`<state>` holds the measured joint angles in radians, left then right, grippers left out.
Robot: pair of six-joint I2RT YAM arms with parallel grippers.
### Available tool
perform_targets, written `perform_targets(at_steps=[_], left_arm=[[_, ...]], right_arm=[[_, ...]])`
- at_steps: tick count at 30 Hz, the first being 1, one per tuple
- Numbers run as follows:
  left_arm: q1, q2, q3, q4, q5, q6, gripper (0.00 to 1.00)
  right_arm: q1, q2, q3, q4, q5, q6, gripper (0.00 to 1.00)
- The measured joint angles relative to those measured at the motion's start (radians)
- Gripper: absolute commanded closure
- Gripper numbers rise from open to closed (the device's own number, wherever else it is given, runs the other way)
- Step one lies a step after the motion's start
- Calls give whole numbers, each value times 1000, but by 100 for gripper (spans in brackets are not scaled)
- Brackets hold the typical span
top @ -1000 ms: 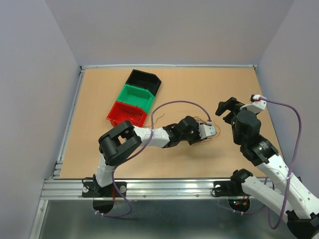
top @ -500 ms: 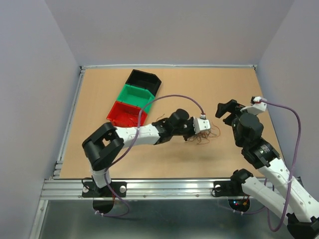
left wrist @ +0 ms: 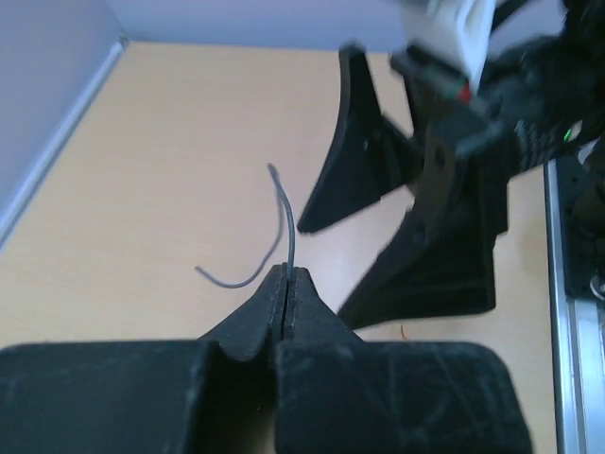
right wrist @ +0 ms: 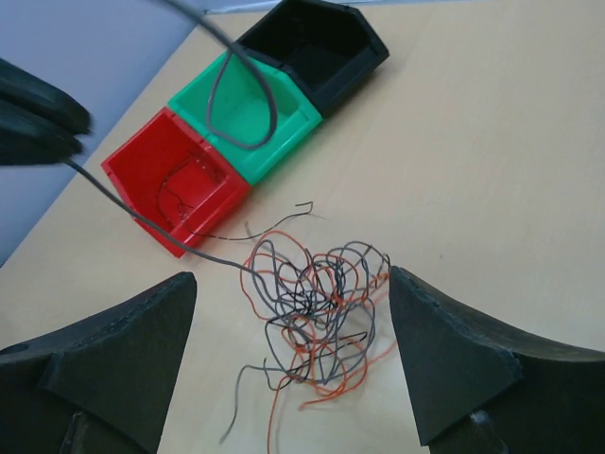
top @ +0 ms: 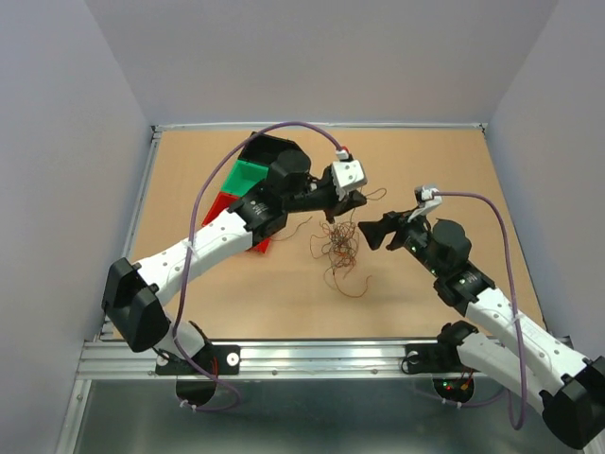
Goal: Untangle the cables
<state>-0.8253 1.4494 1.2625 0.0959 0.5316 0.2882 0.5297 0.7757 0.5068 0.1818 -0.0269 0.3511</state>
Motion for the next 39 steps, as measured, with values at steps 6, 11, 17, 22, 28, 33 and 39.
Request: perform_targets(at_steps=[6, 11, 17, 22, 28, 33, 39], left_arm=[[2, 61, 271, -119, 67, -48, 100], [2, 117, 423, -196, 117, -87, 100], [-3, 200, 653, -301, 87, -133, 100], [10, 270, 1009, -401, -178, -148, 100], [265, 29, 1027, -286, -655, -142, 100], [259, -329, 805, -78, -850, -102, 100], [260, -359, 826, 44, -795, -95, 100]], right_arm=[[0, 107, -29, 189, -127, -11, 14], [3, 178, -60, 325, -178, -21, 30], [45, 290, -60, 437, -174, -32, 72], [37, 464, 33, 300, 107, 71, 74], [-334, 660, 65, 159, 133, 347, 75], [-350, 563, 1, 79, 135, 427, 71], [-338, 366, 0, 99, 92, 399, 27]])
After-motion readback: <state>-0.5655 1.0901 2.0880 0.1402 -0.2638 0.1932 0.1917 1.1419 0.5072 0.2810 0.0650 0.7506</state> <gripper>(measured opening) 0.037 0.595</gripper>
